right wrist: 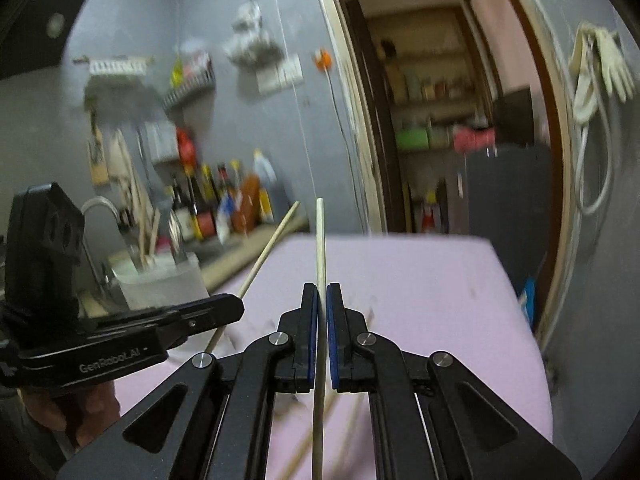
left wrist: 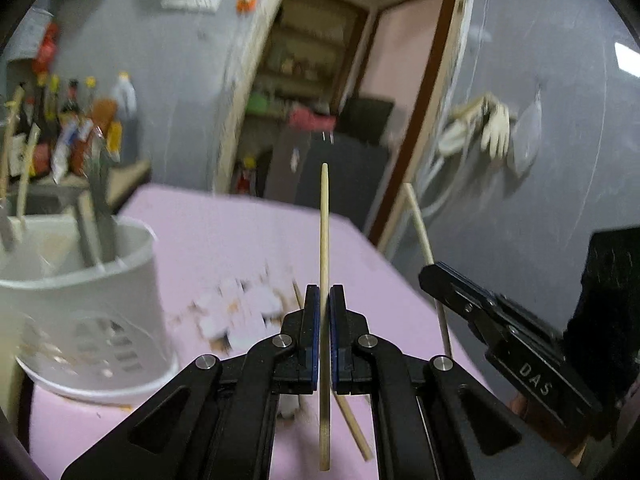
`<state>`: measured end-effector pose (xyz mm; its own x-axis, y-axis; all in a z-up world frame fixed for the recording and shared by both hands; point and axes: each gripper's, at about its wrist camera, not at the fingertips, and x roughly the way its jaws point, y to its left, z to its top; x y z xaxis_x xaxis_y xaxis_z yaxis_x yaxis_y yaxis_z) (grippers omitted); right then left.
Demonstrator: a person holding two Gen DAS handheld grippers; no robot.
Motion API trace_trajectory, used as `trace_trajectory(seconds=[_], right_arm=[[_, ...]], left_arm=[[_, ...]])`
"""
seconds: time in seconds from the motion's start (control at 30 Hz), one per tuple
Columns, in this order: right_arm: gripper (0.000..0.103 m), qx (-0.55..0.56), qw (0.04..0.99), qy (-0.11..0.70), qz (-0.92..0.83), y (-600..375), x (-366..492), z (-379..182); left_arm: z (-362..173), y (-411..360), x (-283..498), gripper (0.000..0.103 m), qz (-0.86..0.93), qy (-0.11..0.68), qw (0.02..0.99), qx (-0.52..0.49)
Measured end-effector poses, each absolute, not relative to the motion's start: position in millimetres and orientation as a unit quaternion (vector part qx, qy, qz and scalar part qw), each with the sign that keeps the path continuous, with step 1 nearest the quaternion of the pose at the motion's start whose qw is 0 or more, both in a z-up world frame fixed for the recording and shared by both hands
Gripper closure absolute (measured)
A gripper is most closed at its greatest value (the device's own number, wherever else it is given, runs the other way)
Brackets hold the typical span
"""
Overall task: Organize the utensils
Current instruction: 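Lift both chopsticks and carry them to the white holder with both tools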
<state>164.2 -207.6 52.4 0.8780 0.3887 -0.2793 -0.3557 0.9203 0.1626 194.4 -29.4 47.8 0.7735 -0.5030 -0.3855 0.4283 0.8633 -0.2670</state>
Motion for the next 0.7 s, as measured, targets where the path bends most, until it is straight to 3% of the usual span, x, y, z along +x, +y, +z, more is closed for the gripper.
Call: trace_trajectory(seconds=[0.3, 0.7], right_arm=[[0.1, 0.069, 0.974, 0.039, 0.212, -170.1, 169.5, 92.8], [0.1, 0.086, 0.955, -0.014, 0.283, -108.9, 185.7, 132.2]], left_arm=[[84.1, 10.2, 178.7, 0.101, -0.192, 0.115, 0.97, -0.094], [123.8, 102.3, 188.9, 0.101, -0.115, 0.037, 0.982, -0.143]])
